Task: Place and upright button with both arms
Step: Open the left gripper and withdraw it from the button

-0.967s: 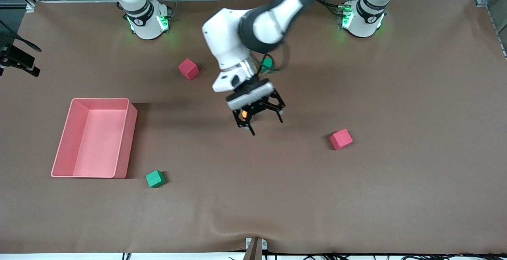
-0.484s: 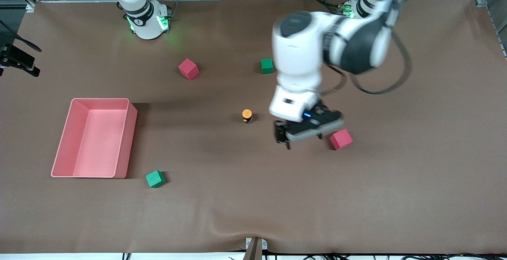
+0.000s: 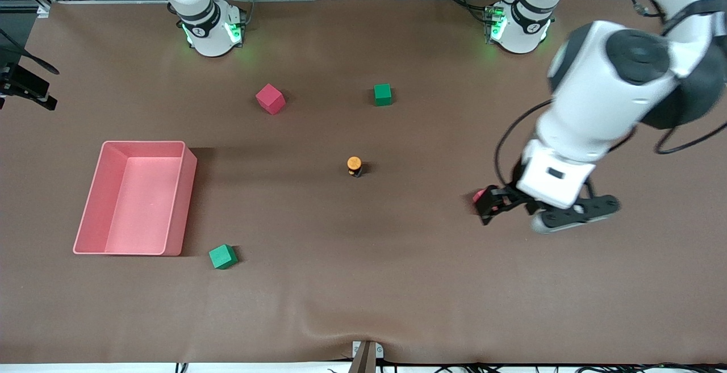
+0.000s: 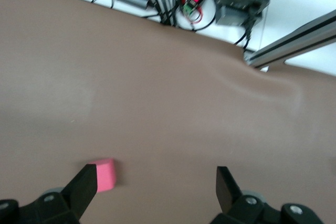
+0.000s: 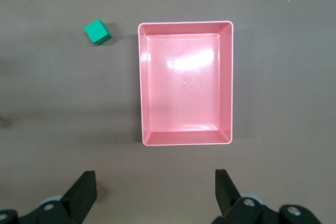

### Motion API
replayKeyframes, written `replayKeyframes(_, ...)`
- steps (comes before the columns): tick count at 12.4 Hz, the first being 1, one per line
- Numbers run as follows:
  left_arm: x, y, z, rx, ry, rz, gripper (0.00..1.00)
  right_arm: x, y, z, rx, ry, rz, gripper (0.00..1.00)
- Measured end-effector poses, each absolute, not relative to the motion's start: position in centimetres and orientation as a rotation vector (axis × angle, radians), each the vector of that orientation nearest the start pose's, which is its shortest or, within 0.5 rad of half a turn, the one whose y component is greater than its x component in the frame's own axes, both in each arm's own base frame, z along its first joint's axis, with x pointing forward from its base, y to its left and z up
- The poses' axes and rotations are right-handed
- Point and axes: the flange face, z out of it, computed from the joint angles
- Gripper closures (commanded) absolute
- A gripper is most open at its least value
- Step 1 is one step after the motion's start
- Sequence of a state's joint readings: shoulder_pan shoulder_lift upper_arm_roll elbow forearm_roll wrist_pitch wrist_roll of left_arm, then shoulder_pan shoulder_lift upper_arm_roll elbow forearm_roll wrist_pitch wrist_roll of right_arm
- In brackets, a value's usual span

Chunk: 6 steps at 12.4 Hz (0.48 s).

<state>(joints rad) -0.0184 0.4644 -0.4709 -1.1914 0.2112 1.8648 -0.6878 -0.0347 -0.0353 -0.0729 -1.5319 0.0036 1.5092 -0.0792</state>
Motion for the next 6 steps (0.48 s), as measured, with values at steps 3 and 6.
replayKeyframes(3, 63.6, -22.8, 60.3, -3.242, -0.320, -0.246, 0.00, 53.4, -5.8, 65.7, -3.136, 0.044, -0.022, 0.00)
replayKeyframes(6, 58.6, -20.6, 64.6, -3.196, -0.283, -0.203, 0.00, 53.5, -5.8, 65.7, -3.136, 0.045, -0.028, 0.00)
